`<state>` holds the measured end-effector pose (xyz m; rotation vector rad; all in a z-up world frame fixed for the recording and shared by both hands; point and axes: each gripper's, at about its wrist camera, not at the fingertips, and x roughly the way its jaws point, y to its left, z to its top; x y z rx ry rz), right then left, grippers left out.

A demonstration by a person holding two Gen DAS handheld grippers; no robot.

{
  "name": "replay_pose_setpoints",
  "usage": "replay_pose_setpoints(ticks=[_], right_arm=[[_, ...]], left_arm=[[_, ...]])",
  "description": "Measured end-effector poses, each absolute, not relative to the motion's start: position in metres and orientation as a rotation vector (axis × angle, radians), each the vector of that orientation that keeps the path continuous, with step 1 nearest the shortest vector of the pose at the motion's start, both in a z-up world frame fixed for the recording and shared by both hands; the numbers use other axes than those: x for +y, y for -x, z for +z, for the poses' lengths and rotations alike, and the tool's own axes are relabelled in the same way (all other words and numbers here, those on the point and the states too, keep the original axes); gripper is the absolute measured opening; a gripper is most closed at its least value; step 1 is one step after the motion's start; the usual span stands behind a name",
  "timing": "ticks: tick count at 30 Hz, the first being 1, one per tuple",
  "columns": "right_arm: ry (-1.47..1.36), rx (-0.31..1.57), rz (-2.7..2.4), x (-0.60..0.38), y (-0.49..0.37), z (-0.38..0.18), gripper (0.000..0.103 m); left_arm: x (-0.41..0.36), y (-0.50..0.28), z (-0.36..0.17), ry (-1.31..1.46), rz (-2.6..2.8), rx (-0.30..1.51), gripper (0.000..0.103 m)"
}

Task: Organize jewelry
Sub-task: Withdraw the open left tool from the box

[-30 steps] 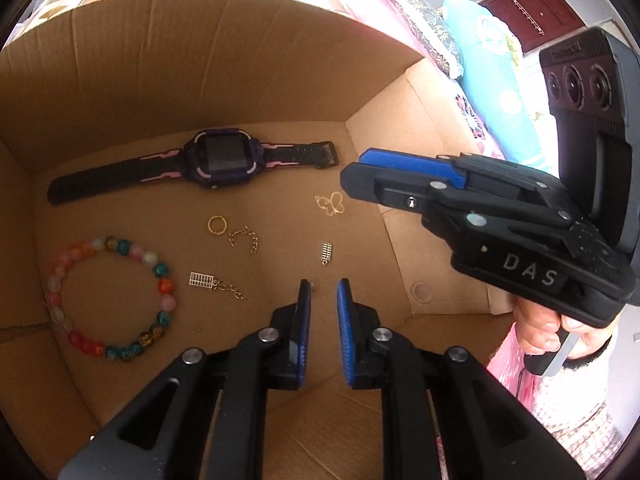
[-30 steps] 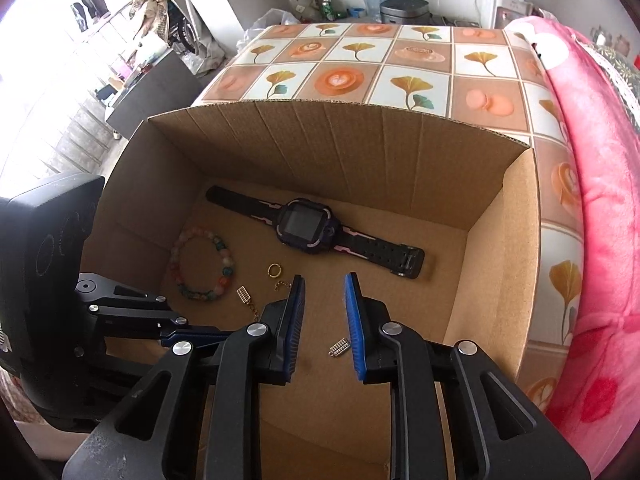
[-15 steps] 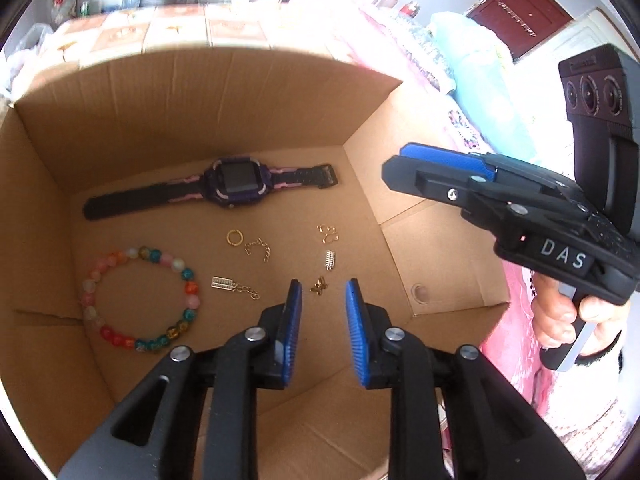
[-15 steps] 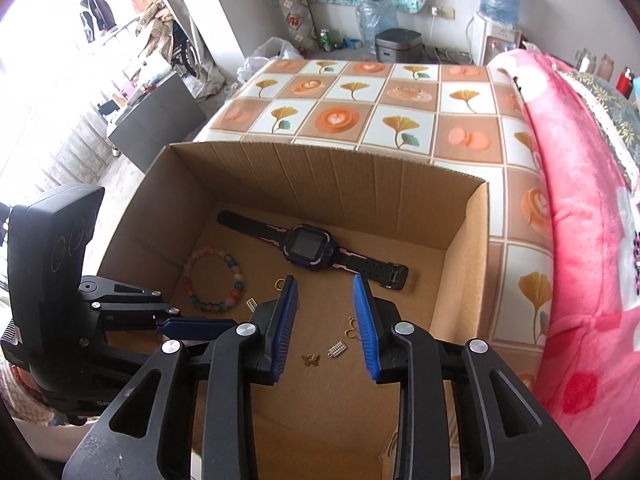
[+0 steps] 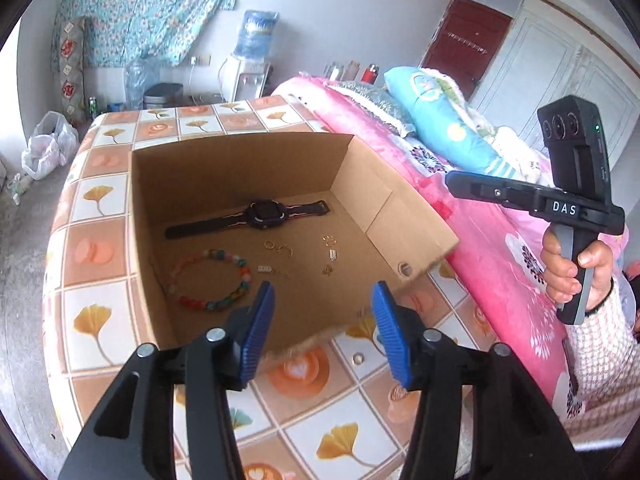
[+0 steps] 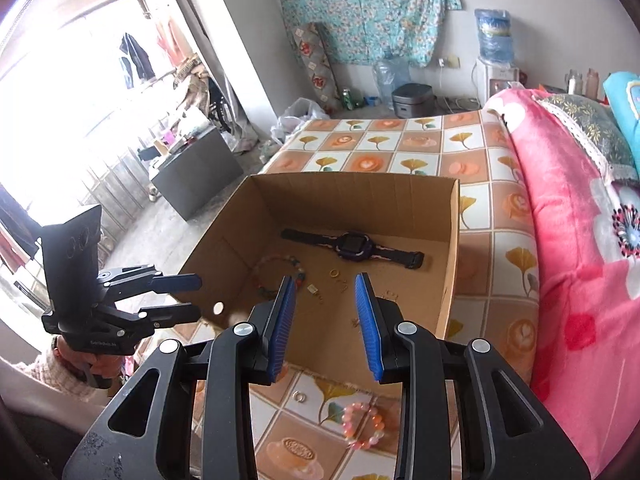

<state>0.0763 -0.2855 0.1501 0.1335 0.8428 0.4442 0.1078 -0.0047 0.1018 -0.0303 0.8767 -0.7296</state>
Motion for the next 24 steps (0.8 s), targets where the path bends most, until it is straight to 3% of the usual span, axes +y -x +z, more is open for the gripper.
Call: replay_pose_setpoints(ticks=[12, 24], right_arm=[[-0.23, 0.86, 0.534, -0.276, -0.009, 0.106, 0.03], [-0.056, 1.033, 0.318, -0.231, -0.018, 0.032, 0.016]], left_arm=[[0.011, -0.046, 0.072, -0.028, -0.755, 0.876, 0.068], [-0.029, -0.053, -0.012, -0.227, -0.538, 0.981, 0.069]])
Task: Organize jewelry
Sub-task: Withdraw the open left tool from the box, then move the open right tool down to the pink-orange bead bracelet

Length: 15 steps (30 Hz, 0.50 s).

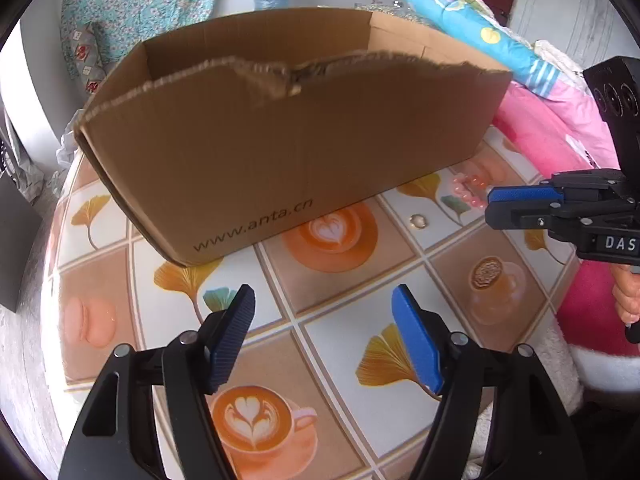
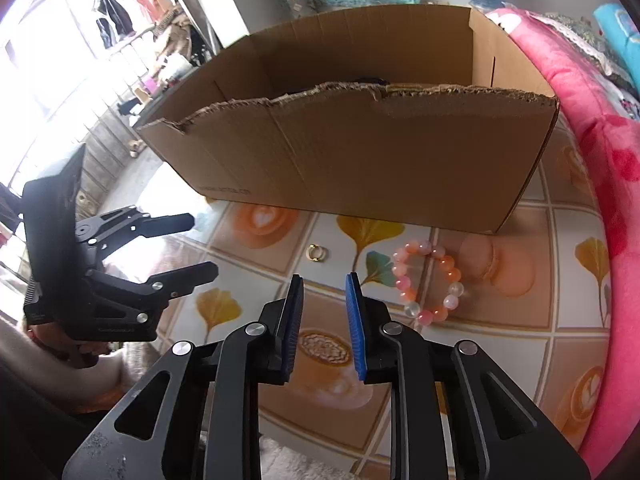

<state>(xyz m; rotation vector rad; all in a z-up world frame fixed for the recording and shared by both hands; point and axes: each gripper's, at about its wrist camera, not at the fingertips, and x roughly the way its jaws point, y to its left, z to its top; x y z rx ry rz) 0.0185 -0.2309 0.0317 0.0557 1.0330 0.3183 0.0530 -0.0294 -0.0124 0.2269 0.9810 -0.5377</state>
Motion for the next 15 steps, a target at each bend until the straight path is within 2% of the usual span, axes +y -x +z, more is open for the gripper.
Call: replay_pose_setpoints(ticks=[3, 9, 15], right_arm=[[-0.06, 1.034, 0.314, -0.227, -0.026, 0.028, 0.013], [-0.011, 1.032, 0.311, -0.216, -0.037, 0.024, 0.007], [0.019, 1.027, 0.335, -0.206, -0.046, 0.016, 0.006]], left_arm=[[-0.033, -0.054, -0.022, -0.254, -0.502, 0.98, 0.069], [-0.037, -0.051, -0.024, -0.273, -0.468, 0.954, 0.077], [-0.036, -0.053, -0.025, -0.257, -0.431, 0.964, 0.085]])
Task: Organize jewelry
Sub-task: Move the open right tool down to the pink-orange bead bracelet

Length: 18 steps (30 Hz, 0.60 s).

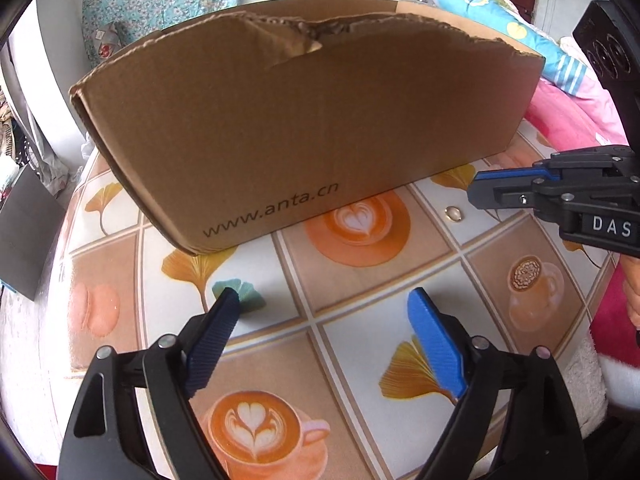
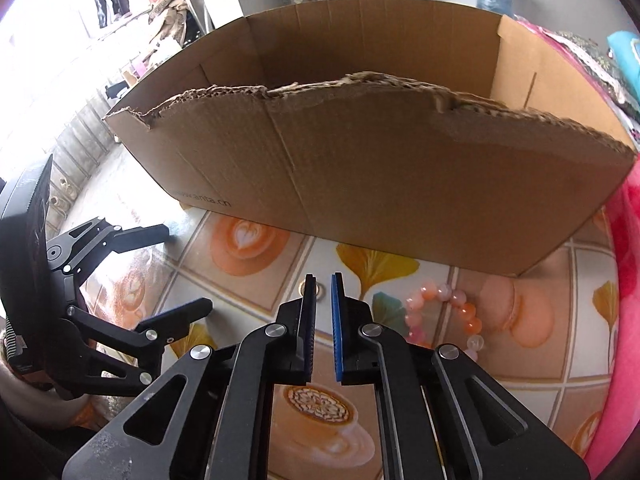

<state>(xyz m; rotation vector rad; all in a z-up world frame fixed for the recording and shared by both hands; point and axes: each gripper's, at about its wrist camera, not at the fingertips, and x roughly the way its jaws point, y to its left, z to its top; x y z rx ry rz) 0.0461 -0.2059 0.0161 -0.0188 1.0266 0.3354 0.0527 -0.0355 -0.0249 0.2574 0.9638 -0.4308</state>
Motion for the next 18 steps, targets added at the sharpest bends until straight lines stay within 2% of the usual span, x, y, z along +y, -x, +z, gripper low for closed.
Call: replay_pose_setpoints(ticks=[7, 18], right_arm=[[0.058, 1.039, 0.347, -0.199, -0.048, 0.012, 0.005], [0.095, 1.063, 0.369, -0.178, -0.057, -0.001, 0.001]], left_arm=[[-0.03, -0.052, -0.026, -0.251, -0.416, 0.975, 0.092], [-0.029, -0.051, -0.025, -0.251, -0.414, 0.977, 0.095]])
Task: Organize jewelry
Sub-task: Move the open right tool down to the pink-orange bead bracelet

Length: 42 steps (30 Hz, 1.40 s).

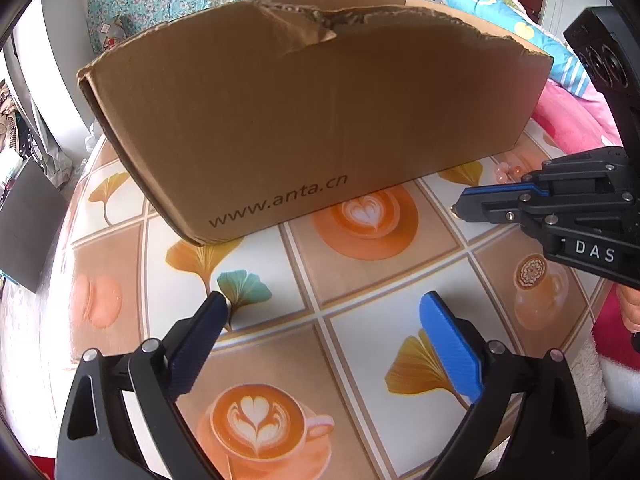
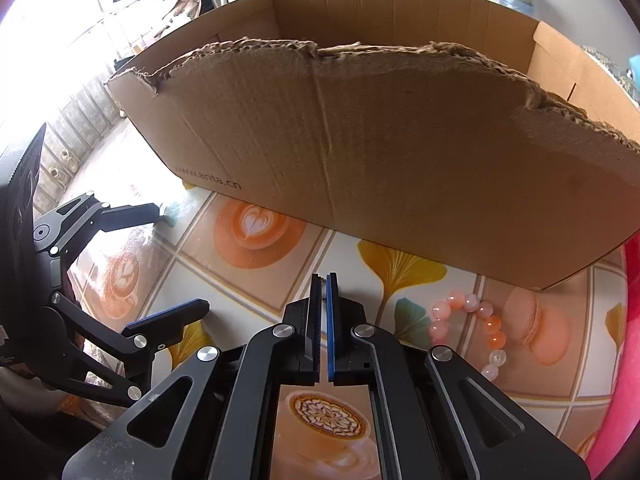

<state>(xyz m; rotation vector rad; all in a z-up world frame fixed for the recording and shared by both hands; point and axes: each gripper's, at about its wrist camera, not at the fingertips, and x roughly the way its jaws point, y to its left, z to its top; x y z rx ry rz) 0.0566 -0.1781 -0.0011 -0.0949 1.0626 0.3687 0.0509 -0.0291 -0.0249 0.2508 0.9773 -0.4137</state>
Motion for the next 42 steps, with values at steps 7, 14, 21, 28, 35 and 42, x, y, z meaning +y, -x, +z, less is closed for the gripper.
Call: replay_pose_setpoints(ticks=[7, 14, 21, 28, 35, 42], right_arm=[[0.074, 1.079, 0.423, -0.161, -0.057, -0.006, 0.0], [-0.001, 1.108, 0.519, -0.148, -0.052, -0.01, 0.001], [-0.125, 1.036, 0.5, -0.178, -0.042, 0.006, 0.005], [-0.184, 1.018, 0.444, -0.201, -0.029, 0.012, 0.005], [-0.211, 1.028, 0.434, -0.223, -0.023, 0.008, 0.005], [-0.219, 1.026, 0.439, -0.232, -0.023, 0.01, 0.005]], left_arm=[[-0.029, -0.051, -0.025, -0.251, -0.414, 0.977, 0.095], [-0.029, -0.053, -0.026, -0.252, -0.418, 0.973, 0.095], [-0.03, -0.045, -0.028, -0.241, -0.459, 0.949, 0.095], [-0.049, -0.032, -0.021, -0.24, -0.586, 0.885, 0.087], [-0.066, -0.03, -0.02, -0.293, -0.659, 0.848, 0.062], [-0.076, -0.036, -0.024, -0.34, -0.692, 0.846, 0.037]])
